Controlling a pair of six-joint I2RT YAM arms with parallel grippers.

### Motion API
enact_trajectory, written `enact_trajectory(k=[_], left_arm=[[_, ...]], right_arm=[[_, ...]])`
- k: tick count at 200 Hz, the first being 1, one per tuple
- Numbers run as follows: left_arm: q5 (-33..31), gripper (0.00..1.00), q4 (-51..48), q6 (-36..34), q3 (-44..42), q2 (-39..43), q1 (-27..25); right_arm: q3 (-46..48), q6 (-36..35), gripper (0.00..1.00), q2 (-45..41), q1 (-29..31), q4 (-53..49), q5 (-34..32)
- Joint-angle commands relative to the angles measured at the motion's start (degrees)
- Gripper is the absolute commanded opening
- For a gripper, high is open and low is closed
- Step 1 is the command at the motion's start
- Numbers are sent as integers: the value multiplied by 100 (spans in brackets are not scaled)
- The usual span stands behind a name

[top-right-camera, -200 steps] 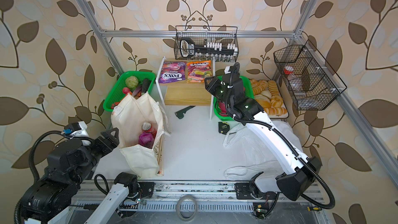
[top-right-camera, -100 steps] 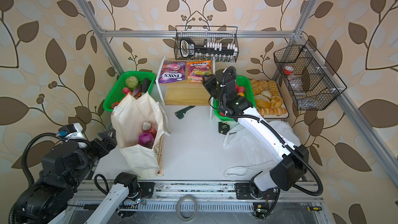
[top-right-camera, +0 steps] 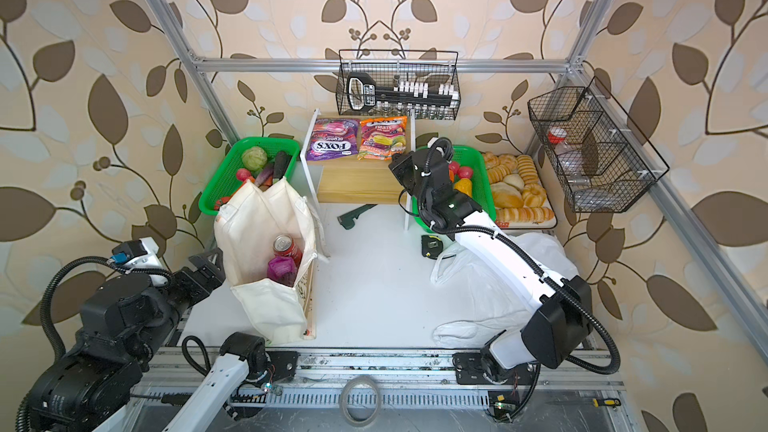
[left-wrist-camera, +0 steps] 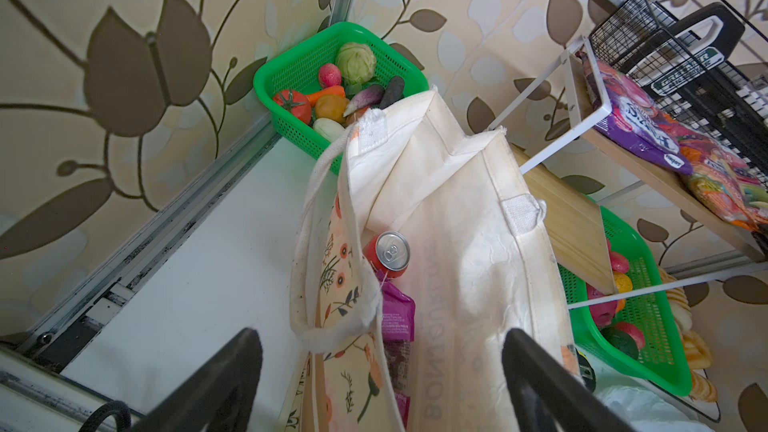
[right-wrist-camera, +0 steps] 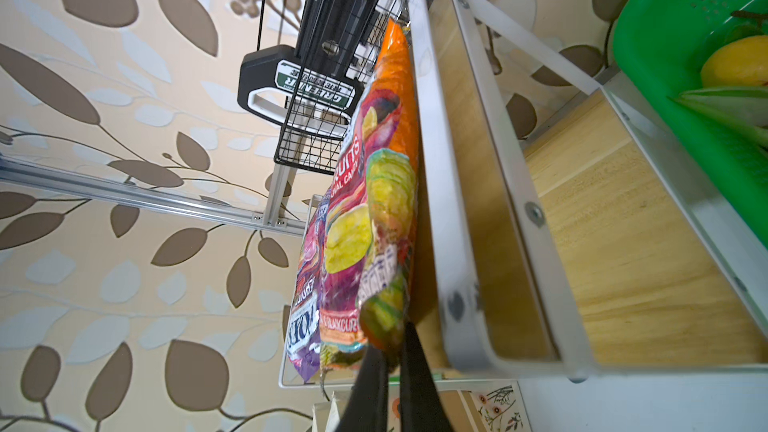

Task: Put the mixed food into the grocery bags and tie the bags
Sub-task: 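Grasp the orange fruit candy bag on the shelf with the right gripper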

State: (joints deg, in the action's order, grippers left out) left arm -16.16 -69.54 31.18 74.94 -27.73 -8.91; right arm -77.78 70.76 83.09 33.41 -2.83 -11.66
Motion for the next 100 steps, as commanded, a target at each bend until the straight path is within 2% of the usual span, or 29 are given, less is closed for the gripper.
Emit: enact_trajectory(k=[1, 25, 48, 55, 73, 100], left_arm=[[-180, 92, -42, -121, 82, 48, 21], [-151, 92, 8, -116, 64, 23, 21], [-78, 93, 72, -124, 57, -26, 21], [-65, 93, 65, -121, 69, -39, 21], [-62, 93, 28, -122, 118, -53, 21], [-80, 93, 9, -113, 125, 3, 21]], right_arm=[[259, 113, 6, -461, 214, 175, -159], [433, 186, 7, -687, 426, 45, -311], [521, 419, 11, -685, 408, 50, -102], [543, 463, 17, -680, 415, 77, -112], [602, 513, 40, -685, 416, 129, -284], [612, 471, 50, -600, 372, 402, -360]])
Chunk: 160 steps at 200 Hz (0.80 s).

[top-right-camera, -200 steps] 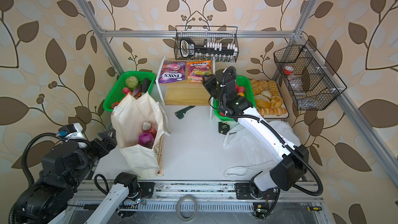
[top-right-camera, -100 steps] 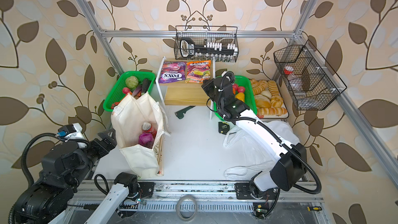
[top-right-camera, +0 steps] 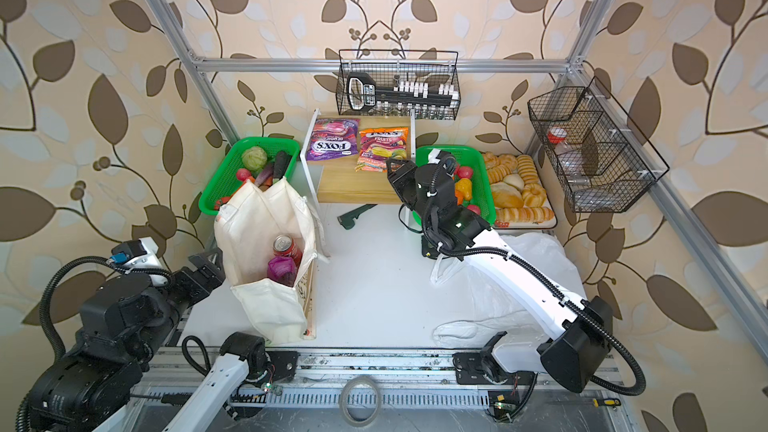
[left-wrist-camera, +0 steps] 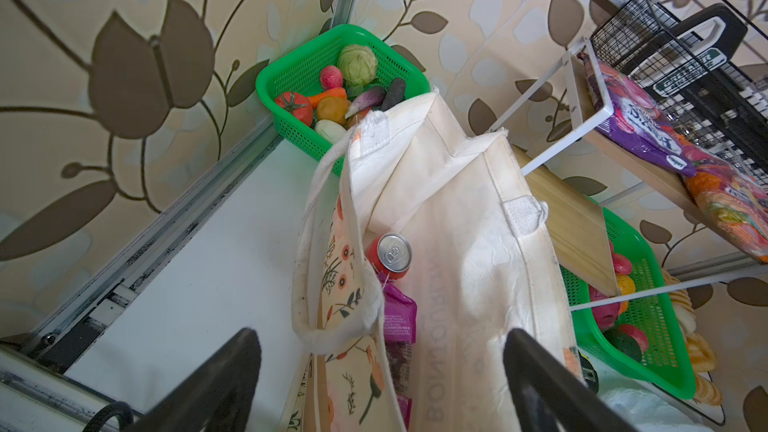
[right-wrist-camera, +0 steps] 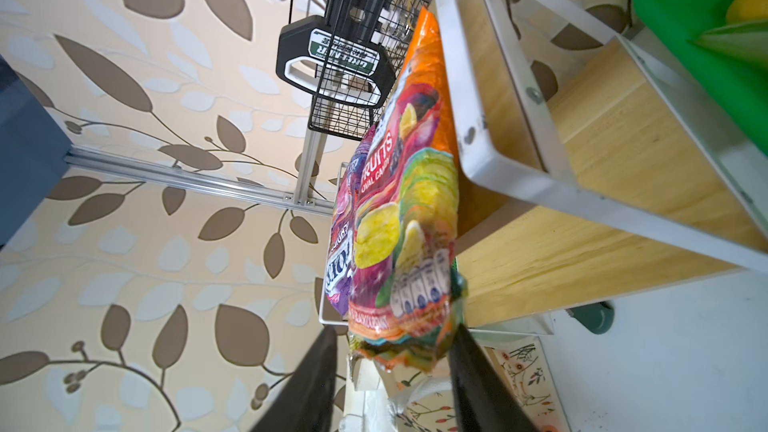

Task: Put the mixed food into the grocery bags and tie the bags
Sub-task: 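Grasp the orange fruit candy bag on the shelf with the right gripper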

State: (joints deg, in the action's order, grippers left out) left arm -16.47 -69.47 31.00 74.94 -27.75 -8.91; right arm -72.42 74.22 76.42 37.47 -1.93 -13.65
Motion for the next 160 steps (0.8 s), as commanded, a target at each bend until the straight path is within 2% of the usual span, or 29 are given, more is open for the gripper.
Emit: enact_trajectory(k=[1, 40, 62, 93, 123, 146, 160], left_arm=[[-49, 93, 3, -95, 126, 10, 21], [-32, 93, -5, -68, 146, 6, 21], [-25, 93, -12, -69, 183, 6, 21], [-76, 94, -49, -84, 190, 23, 21], [-49, 94, -1, -79, 133, 22, 21], [-24, 94, 30, -77, 118, 6, 21], [-16, 94, 26, -84, 126, 2, 21]], right_arm=[[69, 127, 51, 75, -36, 310, -154], [-132, 279, 56, 390, -147, 340, -111], [-158, 352, 55, 481, -209, 317, -64], [39, 266, 35, 274, -124, 256, -160], [502, 330, 23, -76, 95, 369, -313], [721, 408, 23, -240, 227, 438, -390], [766, 439, 31, -254, 218, 455, -430]])
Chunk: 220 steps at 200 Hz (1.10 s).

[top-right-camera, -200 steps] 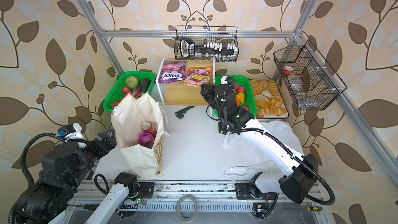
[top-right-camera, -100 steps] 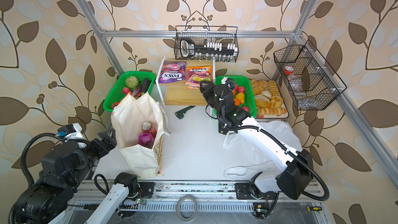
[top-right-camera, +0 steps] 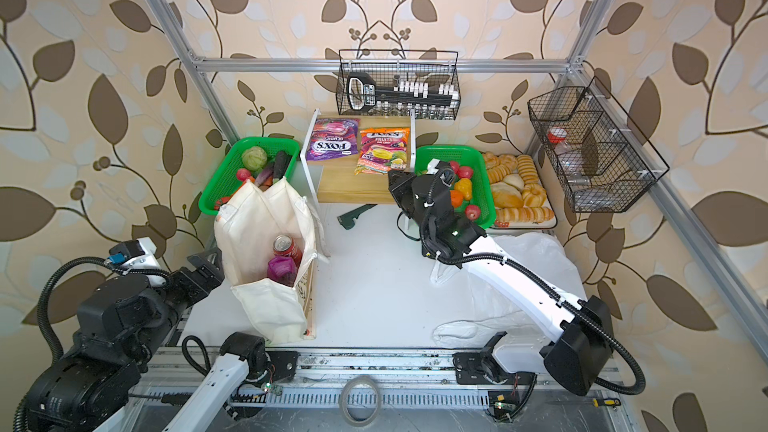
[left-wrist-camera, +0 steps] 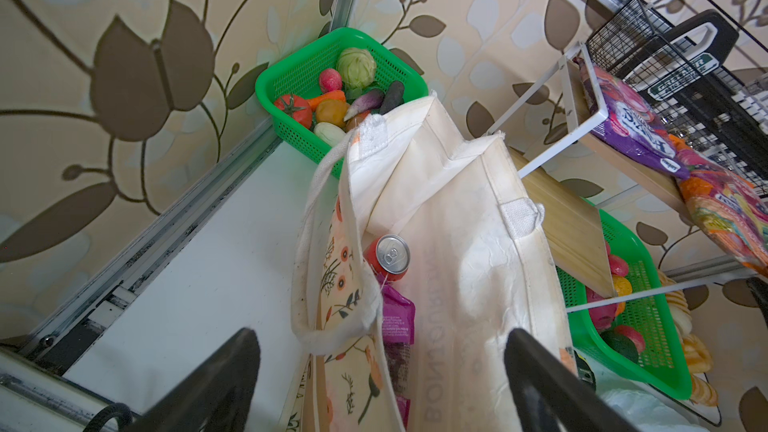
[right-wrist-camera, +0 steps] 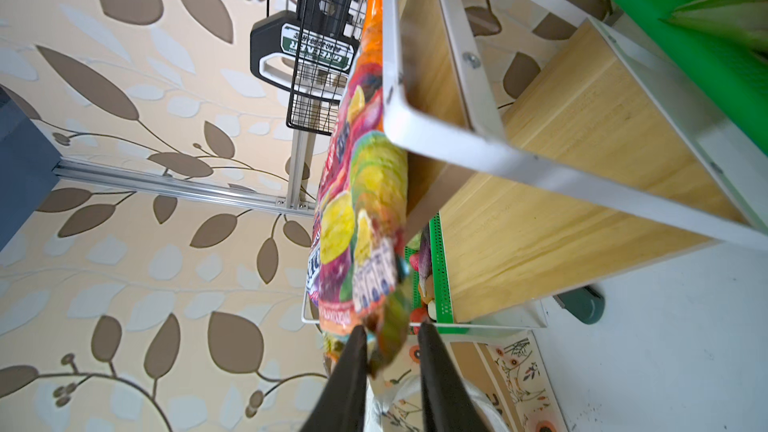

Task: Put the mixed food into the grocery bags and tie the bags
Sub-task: 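Grasp the orange fruit candy bag on the shelf with the right gripper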

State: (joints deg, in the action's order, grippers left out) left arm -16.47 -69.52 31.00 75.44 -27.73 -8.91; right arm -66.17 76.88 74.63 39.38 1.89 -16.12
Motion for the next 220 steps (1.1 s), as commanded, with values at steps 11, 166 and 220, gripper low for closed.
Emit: enact_trajectory(k=[11, 166, 220], left_arm=[[-21, 94, 17, -101, 77, 4, 21], [-146, 94, -106, -34, 153, 127, 21], [-138, 95, -102, -77, 99, 101, 21]], right_arm=[[155, 161, 39, -46, -17, 164, -169], [-581, 552, 42, 836, -366, 435, 38], [-233, 468, 9, 522, -334, 479, 235]])
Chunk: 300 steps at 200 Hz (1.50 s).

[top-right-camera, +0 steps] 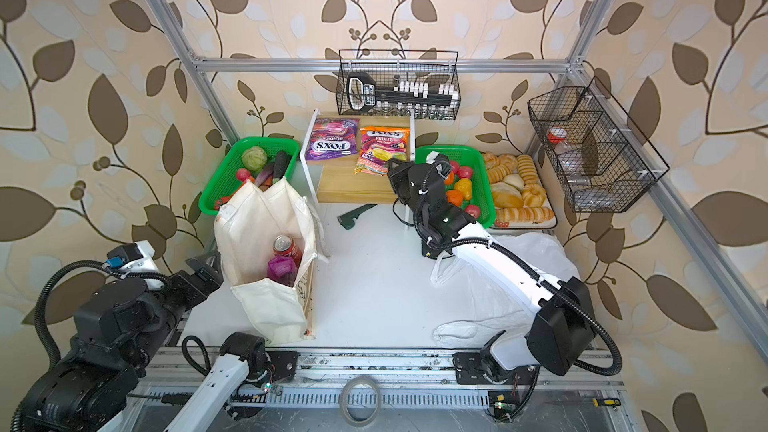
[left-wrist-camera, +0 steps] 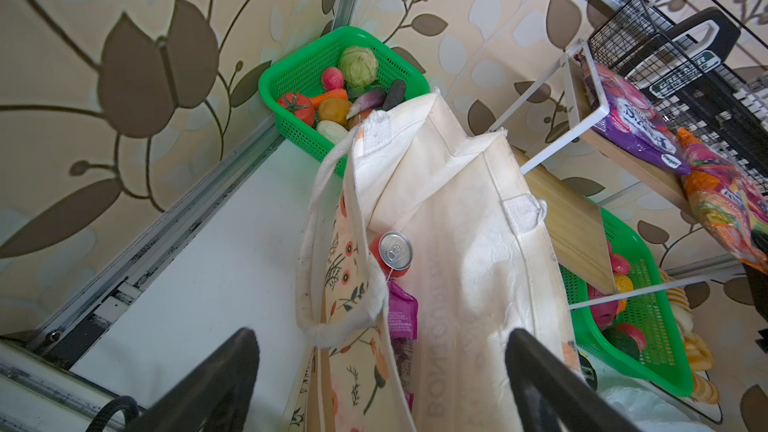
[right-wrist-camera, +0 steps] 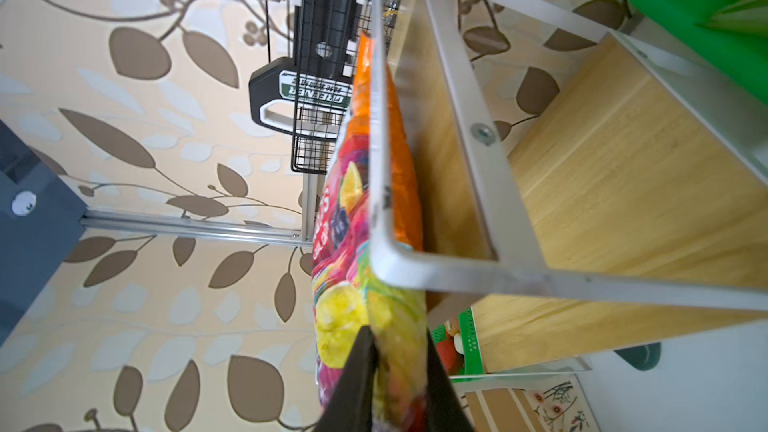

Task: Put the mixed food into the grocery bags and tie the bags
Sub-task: 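Grasp the orange fruit candy bag on the shelf with the right gripper, then pull the candy bag off the shelf and carry it toward the tote bag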

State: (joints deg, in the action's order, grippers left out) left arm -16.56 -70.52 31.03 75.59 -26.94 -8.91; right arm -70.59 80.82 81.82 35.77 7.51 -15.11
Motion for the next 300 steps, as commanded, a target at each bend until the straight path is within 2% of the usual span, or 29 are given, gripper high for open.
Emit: enact_trajectory(k=[1, 19, 63, 107, 148, 173, 202, 240, 273, 300], left_arm=[[-124, 95, 1, -79, 77, 26, 21], [-116, 95, 38, -79, 31, 31, 21], [-119, 95, 56, -80, -31, -9, 21], [-64, 97, 60, -45, -152, -26, 21], [51, 99, 81, 26, -314, -72, 21], [100, 99, 65, 91, -394, -151, 21], [184, 99, 14, 178, -488, -288, 21], [336, 89, 65, 285, -756, -299, 21], [286, 79, 4, 391, -944, -178, 21], [302, 78, -6, 429, -987, -77, 21]], right_arm=[[210, 70, 8, -208, 31, -87, 142], [223, -201, 0, -355, 79, -105, 310], [-25, -1473, 0, -723, 269, -263, 644], [-791, -2651, 0, -892, 452, -727, 1501], [-1021, -3309, 0, -1248, 714, -1124, 1170], [-1274, -3716, 0, -1325, 851, -1069, 1731], [-1794, -4225, 0, -1049, 1315, -1387, 2358], [-2251, -4433, 0, -235, 1965, -1730, 2731], [-2565, -4441, 0, 504, 2263, -2096, 2665], [-2971, -4530, 0, 1136, 2370, -2533, 2676]])
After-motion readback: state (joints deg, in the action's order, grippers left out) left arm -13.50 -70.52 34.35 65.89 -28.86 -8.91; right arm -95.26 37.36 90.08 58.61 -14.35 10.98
